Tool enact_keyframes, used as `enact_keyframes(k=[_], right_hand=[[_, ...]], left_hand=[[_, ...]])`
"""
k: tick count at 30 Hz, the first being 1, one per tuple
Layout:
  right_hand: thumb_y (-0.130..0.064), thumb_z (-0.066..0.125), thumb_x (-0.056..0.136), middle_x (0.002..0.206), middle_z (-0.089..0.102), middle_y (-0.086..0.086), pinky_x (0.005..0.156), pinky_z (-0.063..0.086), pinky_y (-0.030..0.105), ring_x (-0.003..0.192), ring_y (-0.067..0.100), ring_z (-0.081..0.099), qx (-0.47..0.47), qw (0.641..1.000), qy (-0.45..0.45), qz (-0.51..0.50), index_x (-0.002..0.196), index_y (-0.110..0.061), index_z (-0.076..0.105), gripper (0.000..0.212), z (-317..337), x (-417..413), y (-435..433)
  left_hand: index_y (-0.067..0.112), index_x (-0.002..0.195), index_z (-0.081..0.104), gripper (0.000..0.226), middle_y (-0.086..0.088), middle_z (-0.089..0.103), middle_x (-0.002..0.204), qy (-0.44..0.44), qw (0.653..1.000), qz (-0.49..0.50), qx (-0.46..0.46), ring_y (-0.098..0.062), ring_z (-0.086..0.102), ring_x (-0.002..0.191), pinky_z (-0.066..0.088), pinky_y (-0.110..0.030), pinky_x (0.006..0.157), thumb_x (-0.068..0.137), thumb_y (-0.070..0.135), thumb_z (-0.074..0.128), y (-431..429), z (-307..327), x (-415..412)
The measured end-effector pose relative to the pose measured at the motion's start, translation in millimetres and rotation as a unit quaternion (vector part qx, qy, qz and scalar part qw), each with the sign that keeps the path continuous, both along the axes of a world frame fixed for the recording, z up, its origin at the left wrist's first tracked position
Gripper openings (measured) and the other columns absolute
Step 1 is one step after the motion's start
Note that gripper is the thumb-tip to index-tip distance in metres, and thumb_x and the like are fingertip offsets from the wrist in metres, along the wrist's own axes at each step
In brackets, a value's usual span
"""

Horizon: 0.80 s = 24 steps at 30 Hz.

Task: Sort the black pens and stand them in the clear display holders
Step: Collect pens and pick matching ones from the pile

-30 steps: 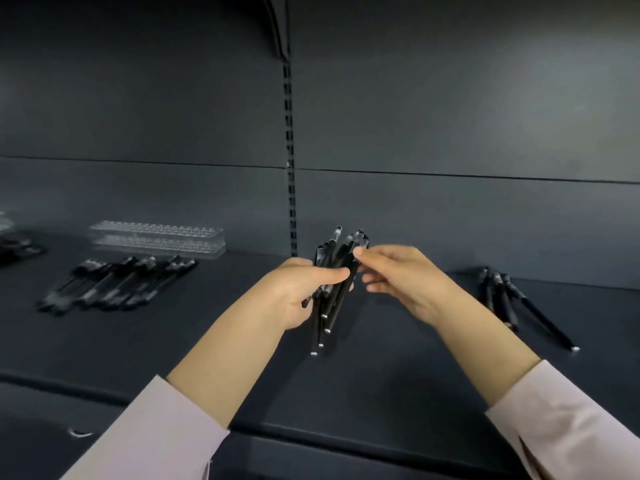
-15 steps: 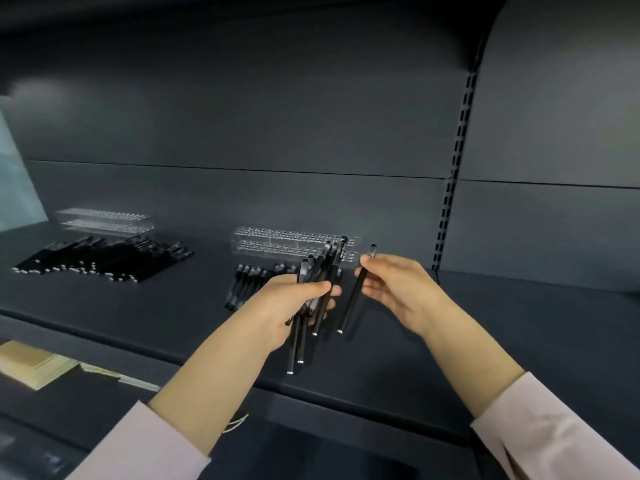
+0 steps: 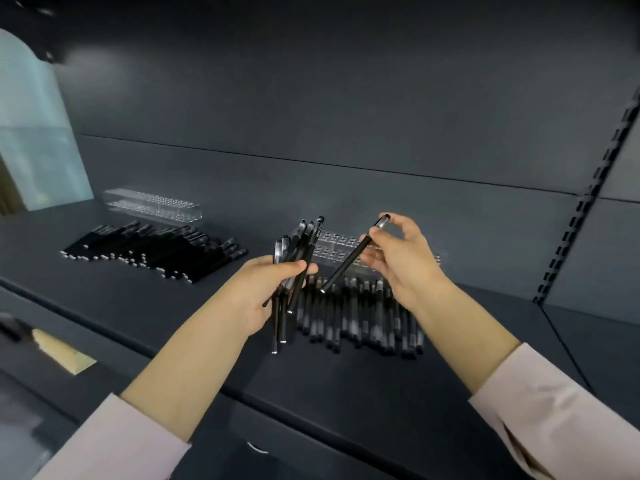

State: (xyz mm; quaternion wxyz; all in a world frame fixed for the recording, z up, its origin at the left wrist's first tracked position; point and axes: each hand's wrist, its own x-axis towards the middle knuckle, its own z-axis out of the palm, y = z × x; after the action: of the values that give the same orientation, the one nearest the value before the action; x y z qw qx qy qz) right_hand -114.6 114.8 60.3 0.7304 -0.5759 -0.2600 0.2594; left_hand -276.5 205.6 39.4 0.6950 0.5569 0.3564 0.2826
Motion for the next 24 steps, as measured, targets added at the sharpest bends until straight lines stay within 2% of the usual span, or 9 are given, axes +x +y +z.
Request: enact_keyframes(k=[2,6,9,13,15,17,20,24], right_hand=[[-0.011,0.053,0.098,0.092,0.068,0.007,0.064,0.055,0.023,0.076,0.015,0.063,0.004,1.000,0.004,-0.014,0.124,-0.025,0.046,0.031,-8,-24,56],[-0.009,0.053,0.097,0.080,0.066,0.004,0.067,0.057,0.024,0.068,0.013,0.062,0.029,0.998,-0.043,-0.034,0.121,-0.024,0.044,0.029,-7,-41,94],[-0.008,0.053,0.097,0.080,0.065,0.006,0.062,0.056,0.023,0.063,0.014,0.058,0.013,0.998,-0.052,-0.043,0.119,-0.023,0.045,0.028,-9,-62,148],[-0.008,0.053,0.096,0.087,0.063,0.009,0.054,0.050,0.020,0.061,0.013,0.054,-0.048,0.996,-0.056,-0.046,0.115,-0.025,0.045,0.026,-11,-81,211],[-0.008,0.054,0.096,0.088,0.060,0.007,0.055,0.050,0.021,0.061,0.013,0.053,-0.073,0.995,-0.051,-0.046,0.114,-0.025,0.046,0.026,-11,-90,237],[-0.008,0.054,0.096,0.082,0.057,0.004,0.057,0.050,0.023,0.059,0.013,0.052,-0.101,0.992,-0.062,-0.049,0.115,-0.023,0.046,0.026,-15,-100,259],[-0.007,0.053,0.095,0.074,0.055,0.006,0.055,0.053,0.026,0.056,0.017,0.052,-0.176,0.978,-0.101,-0.056,0.115,-0.020,0.045,0.025,-30,-115,286],[-0.007,0.055,0.093,0.085,0.057,0.008,0.052,0.053,0.023,0.056,0.015,0.054,-0.242,0.962,-0.099,-0.081,0.114,-0.017,0.047,0.025,-51,-118,306]], left_hand=[[0.007,0.115,0.067,0.023,0.003,0.078,0.089,-0.005,1.000,0.014,0.017,-0.011,0.067,0.084,0.054,-0.026,0.065,0.093,0.011,0.065,52,-3,-26],[0.005,0.118,0.065,0.026,0.001,0.078,0.090,-0.015,0.999,0.020,0.027,-0.017,0.066,0.100,0.052,-0.028,0.074,0.093,0.011,0.064,104,3,-33],[0.006,0.110,0.067,0.018,0.001,0.077,0.090,-0.021,0.999,0.007,0.032,-0.016,0.066,0.094,0.053,-0.027,0.081,0.092,0.010,0.065,169,7,-44],[0.012,0.092,0.068,0.003,-0.001,0.073,0.084,-0.006,0.999,-0.021,0.035,-0.012,0.066,0.074,0.052,-0.023,0.062,0.091,0.010,0.066,240,6,-55],[0.010,0.089,0.066,0.003,-0.004,0.069,0.078,0.002,0.999,-0.034,0.032,-0.009,0.065,0.063,0.049,-0.021,0.052,0.089,0.008,0.068,271,5,-60],[0.007,0.091,0.066,0.004,-0.004,0.067,0.075,-0.002,0.999,-0.049,0.024,-0.006,0.064,0.055,0.050,-0.019,0.049,0.088,0.004,0.068,298,4,-62],[0.006,0.092,0.065,0.006,-0.004,0.068,0.077,0.004,0.997,-0.071,0.019,-0.006,0.065,0.057,0.050,-0.019,0.048,0.088,0.002,0.068,327,1,-64],[0.005,0.092,0.063,0.005,-0.005,0.066,0.078,0.026,0.994,-0.110,0.012,-0.009,0.063,0.061,0.050,-0.020,0.049,0.090,0.002,0.066,343,-10,-64]])
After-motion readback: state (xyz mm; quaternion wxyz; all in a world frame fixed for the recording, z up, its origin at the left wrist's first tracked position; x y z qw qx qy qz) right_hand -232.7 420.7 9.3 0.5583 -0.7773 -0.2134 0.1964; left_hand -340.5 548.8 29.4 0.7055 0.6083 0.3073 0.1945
